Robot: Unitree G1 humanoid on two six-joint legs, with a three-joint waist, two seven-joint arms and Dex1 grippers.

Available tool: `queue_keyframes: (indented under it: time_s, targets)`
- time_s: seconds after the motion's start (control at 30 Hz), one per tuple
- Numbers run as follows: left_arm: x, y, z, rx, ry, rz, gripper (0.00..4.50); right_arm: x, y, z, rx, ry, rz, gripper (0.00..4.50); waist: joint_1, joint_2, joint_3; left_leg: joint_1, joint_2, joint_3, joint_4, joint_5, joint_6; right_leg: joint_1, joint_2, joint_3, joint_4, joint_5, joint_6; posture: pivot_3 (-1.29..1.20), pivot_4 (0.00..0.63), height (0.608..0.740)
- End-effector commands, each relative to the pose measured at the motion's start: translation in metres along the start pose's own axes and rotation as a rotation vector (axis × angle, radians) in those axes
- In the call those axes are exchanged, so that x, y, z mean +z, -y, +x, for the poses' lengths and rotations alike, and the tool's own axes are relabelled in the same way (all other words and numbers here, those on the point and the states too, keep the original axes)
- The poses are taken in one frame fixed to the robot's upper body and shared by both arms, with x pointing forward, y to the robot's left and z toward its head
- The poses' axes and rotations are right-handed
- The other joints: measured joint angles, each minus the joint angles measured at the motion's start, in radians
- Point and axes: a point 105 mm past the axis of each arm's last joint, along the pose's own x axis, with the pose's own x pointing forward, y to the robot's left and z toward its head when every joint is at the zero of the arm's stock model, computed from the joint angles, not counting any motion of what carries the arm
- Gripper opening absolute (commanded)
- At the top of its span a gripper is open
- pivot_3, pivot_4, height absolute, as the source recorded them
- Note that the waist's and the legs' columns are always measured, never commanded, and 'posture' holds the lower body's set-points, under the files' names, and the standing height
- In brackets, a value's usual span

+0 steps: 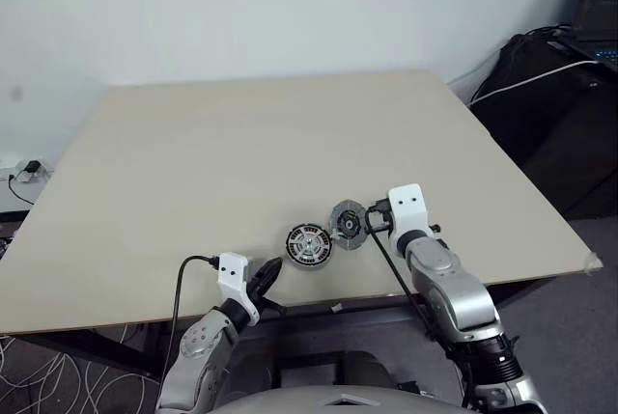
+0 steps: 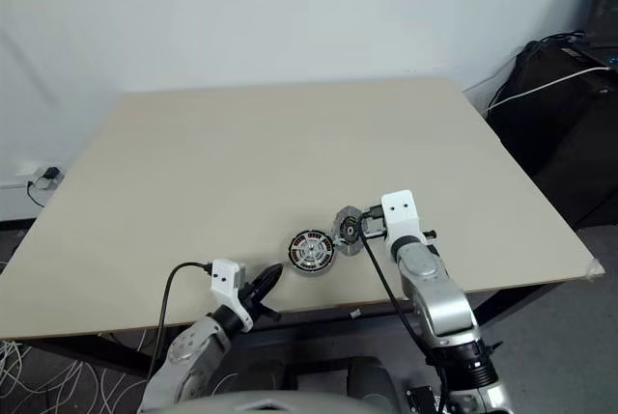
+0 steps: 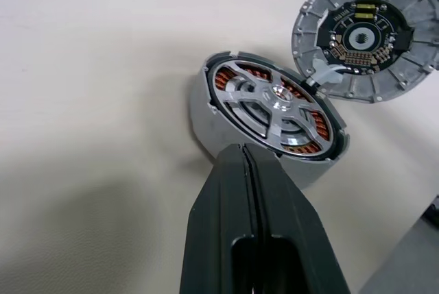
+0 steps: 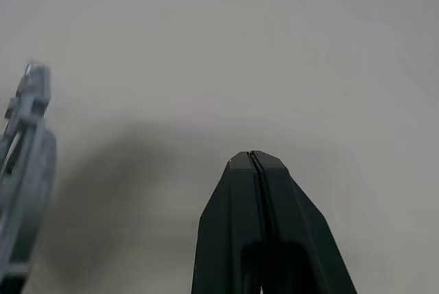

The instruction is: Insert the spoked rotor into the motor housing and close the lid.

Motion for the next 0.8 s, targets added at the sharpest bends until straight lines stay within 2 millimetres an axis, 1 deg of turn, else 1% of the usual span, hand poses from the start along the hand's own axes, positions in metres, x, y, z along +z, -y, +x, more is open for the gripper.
queue_keyframes:
  time_s: [0.03, 0.17, 0.27, 0.33, 0.47, 0.6, 0.67, 0.73, 0.8]
  targets:
    - [0.012, 0.003, 0.002, -0.024, 0.033, 0.02, 0.0, 0.008, 0.006, -0.002, -0.043, 0.058, 0.021, 0.02, 0.002, 0.0, 0.0, 0.0, 0.0, 0.0, 0.0, 0.0, 0.0, 0.0, 0.0, 0.0, 0.0, 0.0, 0.0, 0.0, 0.0, 0.74]
    - [0.012, 0.002, 0.001, -0.024, 0.028, 0.02, 0.0, 0.004, 0.0, -0.002, -0.034, 0.054, 0.026, 0.02, 0.007, 0.0, 0.0, 0.0, 0.0, 0.0, 0.0, 0.002, 0.003, 0.0, 0.0, 0.0, 0.0, 0.0, 0.0, 0.0, 0.0, 0.74]
    - [0.011, 0.002, 0.001, -0.025, 0.023, 0.018, 0.0, 0.007, -0.004, -0.002, -0.026, 0.066, 0.026, 0.02, 0.008, 0.0, 0.0, 0.0, 0.0, 0.0, 0.0, 0.002, 0.003, 0.0, 0.0, 0.0, 0.0, 0.0, 0.0, 0.0, 0.0, 0.74]
    - [0.011, 0.001, 0.0, -0.024, 0.021, 0.017, 0.0, 0.013, -0.007, -0.003, -0.017, 0.088, 0.0, 0.02, 0.008, 0.0, 0.0, 0.0, 0.0, 0.0, 0.0, 0.002, 0.003, 0.0, 0.0, 0.0, 0.0, 0.0, 0.0, 0.0, 0.0, 0.74]
    - [0.01, 0.001, 0.0, -0.021, 0.017, 0.014, 0.0, 0.029, -0.022, -0.01, 0.024, 0.151, -0.076, 0.02, 0.008, 0.0, 0.0, 0.0, 0.0, 0.0, 0.0, 0.001, 0.003, 0.0, 0.0, 0.0, 0.0, 0.0, 0.0, 0.0, 0.0, 0.74]
    - [0.01, 0.001, 0.0, -0.021, 0.017, 0.012, 0.0, 0.033, -0.04, -0.015, 0.065, 0.161, -0.132, 0.02, 0.008, 0.0, 0.0, 0.0, 0.0, 0.0, 0.0, 0.002, 0.003, 0.0, 0.0, 0.0, 0.0, 0.0, -0.001, 0.0, 0.0, 0.74]
    - [0.01, 0.001, 0.0, -0.021, 0.017, 0.01, 0.0, 0.036, -0.05, -0.017, 0.089, 0.171, -0.188, 0.02, 0.008, 0.0, 0.0, 0.0, 0.0, 0.0, 0.0, 0.002, 0.003, 0.0, 0.0, 0.0, 0.0, 0.0, -0.001, 0.0, 0.0, 0.74]
    - [0.01, 0.001, 0.0, -0.021, 0.017, 0.009, 0.0, 0.037, -0.054, -0.018, 0.095, 0.177, -0.216, 0.02, 0.008, -0.001, 0.0, 0.0, 0.0, 0.0, 0.0, 0.002, 0.003, 0.0, 0.0, 0.0, 0.0, 0.0, 0.0, 0.0, 0.0, 0.74]
    - [0.01, 0.001, 0.0, -0.021, 0.017, 0.009, 0.0, 0.04, -0.056, -0.016, 0.094, 0.177, -0.209, 0.02, 0.008, -0.001, 0.0, 0.001, 0.0, 0.0, 0.0, 0.002, 0.002, 0.0, 0.0, 0.0, 0.0, 0.0, 0.0, 0.0, 0.0, 0.74]
